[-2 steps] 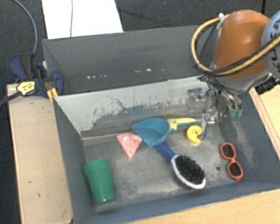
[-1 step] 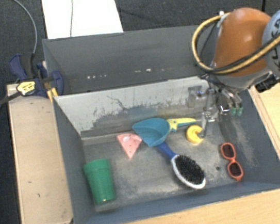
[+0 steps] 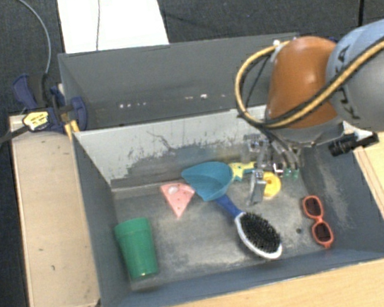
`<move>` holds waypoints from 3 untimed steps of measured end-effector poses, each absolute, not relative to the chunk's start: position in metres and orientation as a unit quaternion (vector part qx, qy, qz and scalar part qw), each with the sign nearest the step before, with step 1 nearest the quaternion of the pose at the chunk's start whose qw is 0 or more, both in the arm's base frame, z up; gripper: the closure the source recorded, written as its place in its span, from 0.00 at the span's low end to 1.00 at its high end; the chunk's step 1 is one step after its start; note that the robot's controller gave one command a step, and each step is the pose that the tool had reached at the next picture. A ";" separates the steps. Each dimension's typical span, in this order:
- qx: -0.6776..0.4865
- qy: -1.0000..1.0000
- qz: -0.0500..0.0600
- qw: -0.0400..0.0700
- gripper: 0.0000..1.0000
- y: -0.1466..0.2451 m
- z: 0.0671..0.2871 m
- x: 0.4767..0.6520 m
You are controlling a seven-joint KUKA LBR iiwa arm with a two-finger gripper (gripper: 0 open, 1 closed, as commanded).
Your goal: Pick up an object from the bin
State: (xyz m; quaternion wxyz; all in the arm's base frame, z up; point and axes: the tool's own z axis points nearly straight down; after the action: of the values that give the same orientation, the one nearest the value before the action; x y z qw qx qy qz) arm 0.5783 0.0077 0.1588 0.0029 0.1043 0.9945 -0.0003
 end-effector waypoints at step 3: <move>0.084 0.996 0.001 0.002 0.00 0.042 0.104 0.554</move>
Offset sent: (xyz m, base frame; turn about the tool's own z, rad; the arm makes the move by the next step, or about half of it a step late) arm -0.0187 0.0425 -0.0373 0.1594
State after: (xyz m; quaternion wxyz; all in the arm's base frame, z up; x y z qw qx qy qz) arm 0.5537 0.0418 0.1042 0.0020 0.0839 0.9965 0.0009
